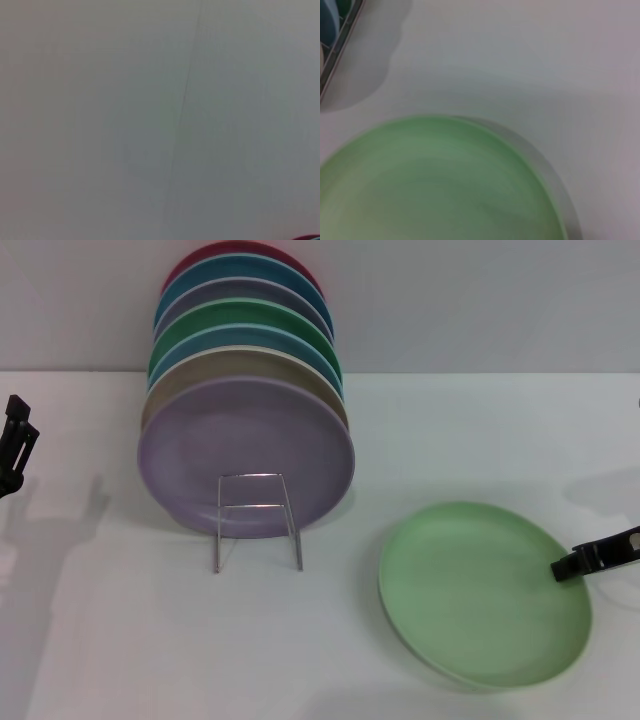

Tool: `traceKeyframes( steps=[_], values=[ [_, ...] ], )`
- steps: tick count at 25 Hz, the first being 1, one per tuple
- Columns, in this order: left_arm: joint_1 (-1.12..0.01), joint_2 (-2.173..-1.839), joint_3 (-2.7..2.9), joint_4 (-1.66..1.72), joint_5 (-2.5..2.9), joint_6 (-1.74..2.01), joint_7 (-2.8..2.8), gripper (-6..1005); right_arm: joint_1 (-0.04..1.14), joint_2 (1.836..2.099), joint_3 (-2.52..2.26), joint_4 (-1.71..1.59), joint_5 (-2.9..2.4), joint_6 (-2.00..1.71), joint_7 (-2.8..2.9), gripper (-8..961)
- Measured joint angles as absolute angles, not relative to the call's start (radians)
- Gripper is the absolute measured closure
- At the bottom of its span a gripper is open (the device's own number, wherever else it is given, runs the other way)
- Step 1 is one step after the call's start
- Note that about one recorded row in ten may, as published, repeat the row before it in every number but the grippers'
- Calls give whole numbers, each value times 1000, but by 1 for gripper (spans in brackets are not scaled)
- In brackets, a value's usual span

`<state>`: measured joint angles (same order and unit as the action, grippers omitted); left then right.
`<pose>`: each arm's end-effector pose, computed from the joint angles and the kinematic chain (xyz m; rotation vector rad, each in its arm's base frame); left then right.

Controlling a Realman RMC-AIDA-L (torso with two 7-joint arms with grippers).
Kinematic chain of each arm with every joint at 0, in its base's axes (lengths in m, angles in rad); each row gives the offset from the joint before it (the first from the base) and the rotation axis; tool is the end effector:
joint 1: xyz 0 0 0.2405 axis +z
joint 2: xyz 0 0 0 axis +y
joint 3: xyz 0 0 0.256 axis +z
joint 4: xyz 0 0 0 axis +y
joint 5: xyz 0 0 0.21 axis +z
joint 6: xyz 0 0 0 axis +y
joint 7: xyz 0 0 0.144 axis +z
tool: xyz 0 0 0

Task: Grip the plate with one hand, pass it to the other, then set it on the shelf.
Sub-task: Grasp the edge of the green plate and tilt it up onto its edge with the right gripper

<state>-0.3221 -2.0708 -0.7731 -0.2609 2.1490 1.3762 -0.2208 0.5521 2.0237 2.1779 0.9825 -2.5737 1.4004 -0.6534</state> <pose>-0.3243 0.2976 0.0043 -1.4104 -0.5572 -0.9328 0.2975 0.3585 0.0376 -2.2575 1.4947 -0.2099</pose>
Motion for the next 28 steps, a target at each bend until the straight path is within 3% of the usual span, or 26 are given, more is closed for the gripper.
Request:
traceKeyframes(
  steps=[15,26,28],
  values=[
    [-322,-2071,-784,-262,2149,1379,-221,139,518,2037,2189,1161,-2565,1427,-688,920],
    [-322,-2072,-784,-267,2149,1379,-221,139,522,2033,2191,1173,-2568,1457,-673,924],
    [-321,-2072,-784,-268,2149,1379,-221,139,522,2031,2196,1181,-2568,1476,-669,888]
  ],
)
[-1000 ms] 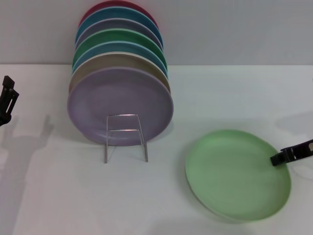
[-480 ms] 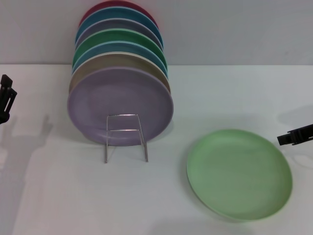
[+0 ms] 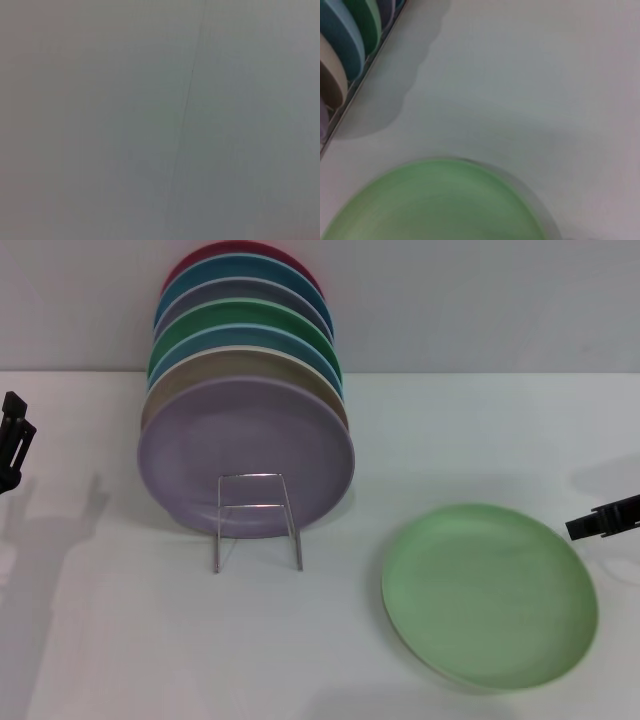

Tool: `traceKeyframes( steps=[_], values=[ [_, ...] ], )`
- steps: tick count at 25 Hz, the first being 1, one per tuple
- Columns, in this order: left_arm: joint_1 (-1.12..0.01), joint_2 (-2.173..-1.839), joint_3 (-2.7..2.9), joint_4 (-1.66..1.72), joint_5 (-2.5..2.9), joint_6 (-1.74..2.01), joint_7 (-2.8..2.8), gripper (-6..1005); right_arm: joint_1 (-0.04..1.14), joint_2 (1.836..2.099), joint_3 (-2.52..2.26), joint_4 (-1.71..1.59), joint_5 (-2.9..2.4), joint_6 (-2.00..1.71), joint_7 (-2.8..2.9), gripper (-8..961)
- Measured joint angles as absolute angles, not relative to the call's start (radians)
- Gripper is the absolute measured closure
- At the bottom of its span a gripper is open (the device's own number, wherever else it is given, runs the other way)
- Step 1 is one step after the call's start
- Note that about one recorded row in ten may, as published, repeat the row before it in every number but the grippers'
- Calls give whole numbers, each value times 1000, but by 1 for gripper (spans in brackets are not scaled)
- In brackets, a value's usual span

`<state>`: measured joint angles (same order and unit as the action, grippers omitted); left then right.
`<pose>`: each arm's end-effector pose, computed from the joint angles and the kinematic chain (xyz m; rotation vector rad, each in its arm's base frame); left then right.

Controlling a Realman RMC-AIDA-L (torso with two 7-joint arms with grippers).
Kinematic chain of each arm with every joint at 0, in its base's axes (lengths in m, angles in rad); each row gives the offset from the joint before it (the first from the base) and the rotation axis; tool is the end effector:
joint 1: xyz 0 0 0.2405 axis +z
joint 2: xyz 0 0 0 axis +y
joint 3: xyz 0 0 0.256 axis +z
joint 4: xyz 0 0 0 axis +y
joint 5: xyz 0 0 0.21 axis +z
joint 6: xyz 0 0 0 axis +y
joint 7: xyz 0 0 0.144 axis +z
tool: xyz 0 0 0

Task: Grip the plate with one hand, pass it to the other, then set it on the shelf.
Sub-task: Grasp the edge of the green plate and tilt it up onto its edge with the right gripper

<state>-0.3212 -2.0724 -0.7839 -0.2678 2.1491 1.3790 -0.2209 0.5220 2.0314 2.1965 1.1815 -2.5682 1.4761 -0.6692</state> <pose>-0.3232 0.2981 0.0051 -1.3967 -0.5587 -0.9423 0.2754 0.3617 0.0676 -2.2700 1.3507 -0.1656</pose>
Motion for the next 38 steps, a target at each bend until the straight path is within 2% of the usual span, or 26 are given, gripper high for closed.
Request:
traceKeyframes(
  steps=[5,17,33,38],
  values=[
    [-321,-2072,-784,-268,2149,1382,-221,140,526,2030,2202,1179,-2577,1497,-666,654],
    [-320,-2072,-784,-263,2149,1385,-221,139,534,2029,2195,1124,-2586,1478,-659,531],
    [-313,-2071,-784,-261,2149,1387,-221,140,542,2029,2194,1064,-2590,1439,-667,556],
    [-313,-2071,-784,-261,2149,1387,-221,140,551,2030,2194,1047,-2610,1434,-668,635]
  ],
)
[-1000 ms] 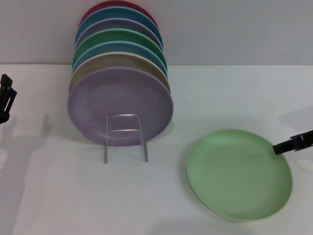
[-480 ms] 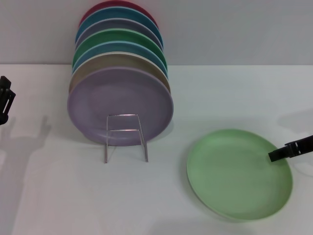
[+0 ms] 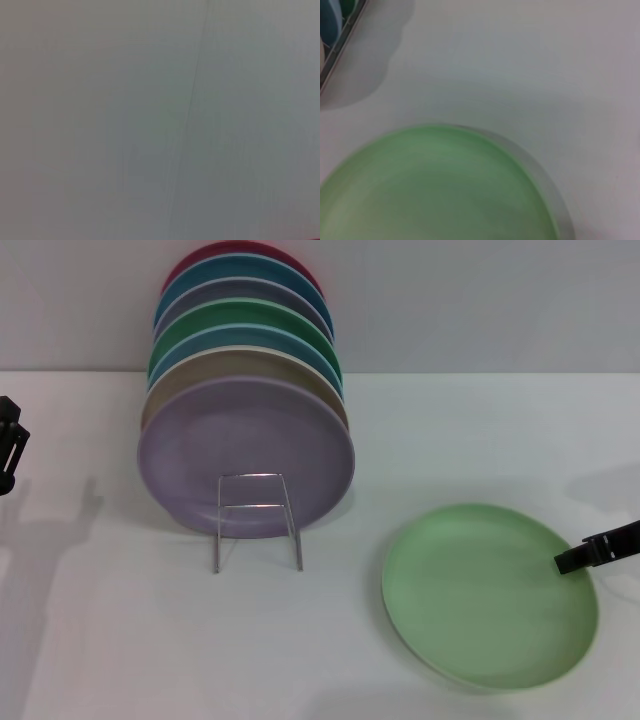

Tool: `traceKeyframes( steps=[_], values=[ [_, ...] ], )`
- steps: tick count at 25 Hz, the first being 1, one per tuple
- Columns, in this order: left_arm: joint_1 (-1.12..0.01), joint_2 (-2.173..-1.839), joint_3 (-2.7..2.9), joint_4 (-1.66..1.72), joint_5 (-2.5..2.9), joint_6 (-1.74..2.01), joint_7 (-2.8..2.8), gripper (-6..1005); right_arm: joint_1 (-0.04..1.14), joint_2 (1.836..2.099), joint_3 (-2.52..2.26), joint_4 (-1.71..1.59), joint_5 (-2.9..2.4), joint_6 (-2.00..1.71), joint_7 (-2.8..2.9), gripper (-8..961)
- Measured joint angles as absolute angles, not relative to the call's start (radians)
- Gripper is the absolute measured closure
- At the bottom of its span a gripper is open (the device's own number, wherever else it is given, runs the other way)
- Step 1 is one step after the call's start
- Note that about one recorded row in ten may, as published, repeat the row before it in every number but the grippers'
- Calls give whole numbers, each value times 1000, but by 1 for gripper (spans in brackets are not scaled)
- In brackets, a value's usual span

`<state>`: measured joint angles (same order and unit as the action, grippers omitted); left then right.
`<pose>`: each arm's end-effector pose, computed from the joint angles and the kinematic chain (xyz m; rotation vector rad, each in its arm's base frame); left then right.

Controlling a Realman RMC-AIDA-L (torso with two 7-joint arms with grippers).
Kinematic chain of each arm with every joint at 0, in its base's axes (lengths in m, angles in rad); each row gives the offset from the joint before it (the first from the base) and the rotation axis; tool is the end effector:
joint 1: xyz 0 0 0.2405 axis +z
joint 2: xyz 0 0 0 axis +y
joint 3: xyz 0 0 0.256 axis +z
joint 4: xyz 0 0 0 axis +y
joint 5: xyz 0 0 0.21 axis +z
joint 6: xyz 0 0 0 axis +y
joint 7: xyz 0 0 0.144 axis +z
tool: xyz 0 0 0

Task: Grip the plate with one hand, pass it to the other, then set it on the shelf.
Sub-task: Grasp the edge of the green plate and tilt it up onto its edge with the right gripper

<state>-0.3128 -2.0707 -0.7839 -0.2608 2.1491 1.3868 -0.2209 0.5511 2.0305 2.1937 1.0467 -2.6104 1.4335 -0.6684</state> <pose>-0.3268 0.2946 0.0070 -1.3921 -0.5554 -0.9325 0.2921 0.3600 0.0479 -2.2635 1.4346 -0.2358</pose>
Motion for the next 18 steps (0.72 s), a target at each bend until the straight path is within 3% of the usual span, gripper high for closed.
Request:
traceKeyframes(
  steps=[14,18],
  values=[
    [-315,-2071,-785,-261,2149,1387,-221,140,556,2030,2194,1034,-2612,1424,-688,723],
    [-315,-2071,-785,-261,2149,1387,-221,140,557,2029,2194,1032,-2621,1425,-689,844]
  ],
)
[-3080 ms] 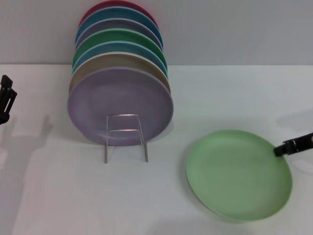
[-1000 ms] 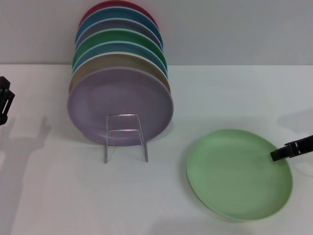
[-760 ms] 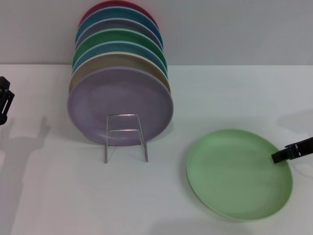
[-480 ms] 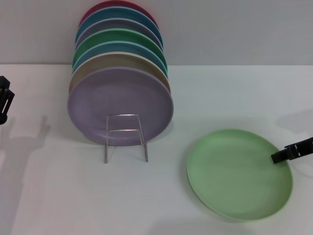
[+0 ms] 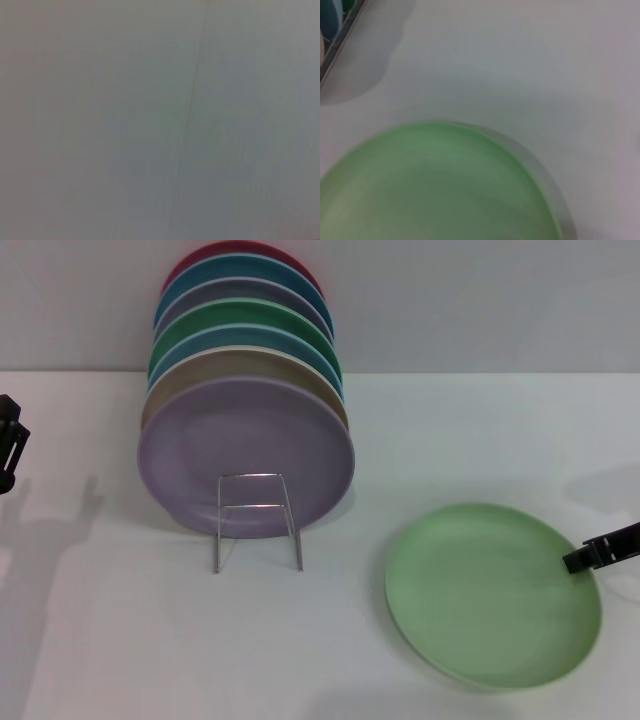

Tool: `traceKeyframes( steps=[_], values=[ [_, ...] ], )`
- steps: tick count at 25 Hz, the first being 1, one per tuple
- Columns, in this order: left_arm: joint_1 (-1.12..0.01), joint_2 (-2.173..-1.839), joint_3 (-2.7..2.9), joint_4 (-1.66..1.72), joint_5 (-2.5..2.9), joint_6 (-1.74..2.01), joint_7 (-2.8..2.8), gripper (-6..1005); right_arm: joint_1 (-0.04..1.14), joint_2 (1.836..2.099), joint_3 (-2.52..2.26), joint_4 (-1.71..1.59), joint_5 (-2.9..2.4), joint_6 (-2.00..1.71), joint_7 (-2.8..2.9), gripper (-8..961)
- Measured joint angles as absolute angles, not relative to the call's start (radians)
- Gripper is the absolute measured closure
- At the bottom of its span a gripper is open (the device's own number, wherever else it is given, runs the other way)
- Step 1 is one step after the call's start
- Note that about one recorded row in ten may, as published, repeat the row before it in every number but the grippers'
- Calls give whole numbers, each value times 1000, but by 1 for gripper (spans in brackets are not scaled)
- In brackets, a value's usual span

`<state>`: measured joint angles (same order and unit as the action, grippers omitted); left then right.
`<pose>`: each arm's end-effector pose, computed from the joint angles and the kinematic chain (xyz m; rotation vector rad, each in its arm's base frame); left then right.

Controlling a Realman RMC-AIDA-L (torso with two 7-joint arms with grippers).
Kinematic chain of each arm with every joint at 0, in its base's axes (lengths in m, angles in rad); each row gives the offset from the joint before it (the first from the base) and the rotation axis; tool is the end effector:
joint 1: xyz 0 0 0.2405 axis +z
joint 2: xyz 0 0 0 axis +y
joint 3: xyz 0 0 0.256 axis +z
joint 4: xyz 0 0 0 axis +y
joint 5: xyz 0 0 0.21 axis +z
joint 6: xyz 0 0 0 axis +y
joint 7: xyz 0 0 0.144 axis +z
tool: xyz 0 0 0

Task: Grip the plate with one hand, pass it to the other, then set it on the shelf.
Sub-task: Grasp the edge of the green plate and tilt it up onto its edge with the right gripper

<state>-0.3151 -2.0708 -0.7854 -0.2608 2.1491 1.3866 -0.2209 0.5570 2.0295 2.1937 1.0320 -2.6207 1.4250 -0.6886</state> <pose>-0.3263 0.2954 0.0072 -1.3915 -0.5542 -0.9342 0.2939 0.3608 0.0466 -2.2746 1.4139 -0.2551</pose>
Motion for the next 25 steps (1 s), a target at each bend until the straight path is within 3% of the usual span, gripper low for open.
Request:
traceKeyframes(
  steps=[17,25],
  values=[
    [-312,-2071,-785,-263,2149,1387,-221,139,567,2030,2173,1037,-2626,1420,-713,921],
    [-310,-2071,-785,-267,2149,1387,-221,140,532,2036,2240,1190,-2587,1417,-727,930]
  ],
)
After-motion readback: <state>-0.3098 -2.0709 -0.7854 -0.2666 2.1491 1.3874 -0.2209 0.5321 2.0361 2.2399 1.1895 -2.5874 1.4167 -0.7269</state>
